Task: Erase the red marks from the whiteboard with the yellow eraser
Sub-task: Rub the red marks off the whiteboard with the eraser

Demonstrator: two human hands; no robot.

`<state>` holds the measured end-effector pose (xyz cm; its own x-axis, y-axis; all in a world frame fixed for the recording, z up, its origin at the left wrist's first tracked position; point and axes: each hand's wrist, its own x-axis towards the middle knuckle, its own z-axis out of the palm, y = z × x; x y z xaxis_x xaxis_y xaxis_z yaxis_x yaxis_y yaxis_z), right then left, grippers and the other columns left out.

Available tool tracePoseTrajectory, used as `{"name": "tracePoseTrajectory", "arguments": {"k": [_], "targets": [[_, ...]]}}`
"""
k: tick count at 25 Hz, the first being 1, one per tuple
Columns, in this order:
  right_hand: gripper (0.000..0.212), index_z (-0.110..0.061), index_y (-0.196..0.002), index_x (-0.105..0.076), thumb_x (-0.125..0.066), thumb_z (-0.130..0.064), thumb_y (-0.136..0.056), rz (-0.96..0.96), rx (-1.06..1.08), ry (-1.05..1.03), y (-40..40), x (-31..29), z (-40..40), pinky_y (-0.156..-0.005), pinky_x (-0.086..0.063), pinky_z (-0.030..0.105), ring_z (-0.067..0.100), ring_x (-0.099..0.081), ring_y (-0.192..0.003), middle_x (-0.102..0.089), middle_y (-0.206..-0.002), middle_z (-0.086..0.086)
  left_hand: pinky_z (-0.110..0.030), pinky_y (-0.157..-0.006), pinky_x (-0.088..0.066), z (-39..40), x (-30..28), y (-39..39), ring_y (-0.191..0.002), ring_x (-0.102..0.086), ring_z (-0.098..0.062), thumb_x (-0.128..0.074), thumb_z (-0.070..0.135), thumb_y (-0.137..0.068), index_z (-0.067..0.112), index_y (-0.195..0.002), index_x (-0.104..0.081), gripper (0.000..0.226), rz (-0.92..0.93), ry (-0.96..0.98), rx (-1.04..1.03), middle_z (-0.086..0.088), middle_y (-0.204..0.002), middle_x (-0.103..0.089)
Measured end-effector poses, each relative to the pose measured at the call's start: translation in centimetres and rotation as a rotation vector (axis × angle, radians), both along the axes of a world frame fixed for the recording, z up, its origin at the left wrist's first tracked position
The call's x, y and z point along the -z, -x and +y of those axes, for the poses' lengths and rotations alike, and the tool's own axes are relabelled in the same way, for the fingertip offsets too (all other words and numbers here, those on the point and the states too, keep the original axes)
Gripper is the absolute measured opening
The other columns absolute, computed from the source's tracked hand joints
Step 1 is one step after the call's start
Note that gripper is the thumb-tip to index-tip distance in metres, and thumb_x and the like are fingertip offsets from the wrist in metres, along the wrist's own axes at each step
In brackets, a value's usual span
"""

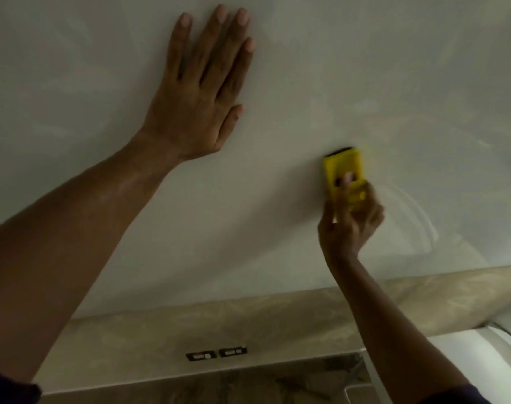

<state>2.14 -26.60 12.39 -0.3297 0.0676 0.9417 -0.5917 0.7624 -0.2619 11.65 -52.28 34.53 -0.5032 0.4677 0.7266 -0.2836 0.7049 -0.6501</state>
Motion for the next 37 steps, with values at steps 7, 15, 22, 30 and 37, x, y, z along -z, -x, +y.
{"name": "tracePoseTrajectory", "arguments": {"k": [7,15,22,30,37], "targets": [[0.051,-0.020,-0.154,-0.048,-0.060,-0.024,-0.105,-0.097,0.095,0.283,2.7,-1.9,2.7,-0.095,-0.046,0.047,0.039,-0.055,-0.115,-0.055,-0.142,0.026,-0.064,-0.128,-0.020,1.3,-0.1,-0.8,-0.157,-0.029,-0.051,-0.027,0.032,-0.113,-0.003,-0.166,-0.019,0.064,-0.062,-0.045,-0.060,-0.030,-0.171,-0.027],[0.040,-0.017,-0.141,-0.065,-0.066,-0.019,-0.101,0.114,0.066,-0.056,2.8,-3.0,2.8,-0.088,-0.048,0.043,0.043,-0.065,-0.106,-0.063,-0.136,0.025,-0.059,-0.133,-0.021,2.6,-0.2,-0.2,-0.159,-0.027,-0.048,-0.035,0.022,-0.105,-0.009,-0.165,-0.022,0.069,-0.047,-0.035,-0.020,-0.031,-0.170,-0.027],[0.046,-0.014,-0.144,-0.060,-0.065,-0.014,-0.098,0.078,-0.049,-0.051,1.5,-1.6,1.5,-0.087,-0.046,0.047,0.043,-0.060,-0.107,-0.059,-0.136,0.030,-0.057,-0.134,-0.012,8.0,-0.9,3.6,-0.164,-0.016,-0.041,-0.035,0.029,-0.105,0.001,-0.170,-0.015,0.073,-0.213,0.013,0.115,-0.021,-0.177,-0.016],[0.053,-0.011,-0.152,-0.051,-0.061,-0.019,-0.100,-0.071,0.017,0.232,2.9,-1.2,1.5,-0.089,-0.048,0.051,0.044,-0.057,-0.110,-0.055,-0.133,0.029,-0.049,-0.134,-0.006,12.2,-2.0,8.5,-0.166,-0.015,-0.031,-0.025,0.034,-0.115,0.007,-0.172,-0.013,0.064,-0.194,0.103,0.238,-0.013,-0.179,-0.013],[0.058,-0.013,-0.148,-0.054,-0.076,-0.013,-0.094,-0.077,0.167,0.383,8.7,-4.0,10.0,-0.085,-0.055,0.053,0.044,-0.061,-0.108,-0.057,-0.133,0.025,-0.050,-0.131,-0.020,12.8,-2.1,9.6,-0.162,-0.028,-0.028,-0.039,0.027,-0.111,0.007,-0.169,-0.028,0.062,-0.125,0.084,0.334,-0.011,-0.176,-0.026]]}}
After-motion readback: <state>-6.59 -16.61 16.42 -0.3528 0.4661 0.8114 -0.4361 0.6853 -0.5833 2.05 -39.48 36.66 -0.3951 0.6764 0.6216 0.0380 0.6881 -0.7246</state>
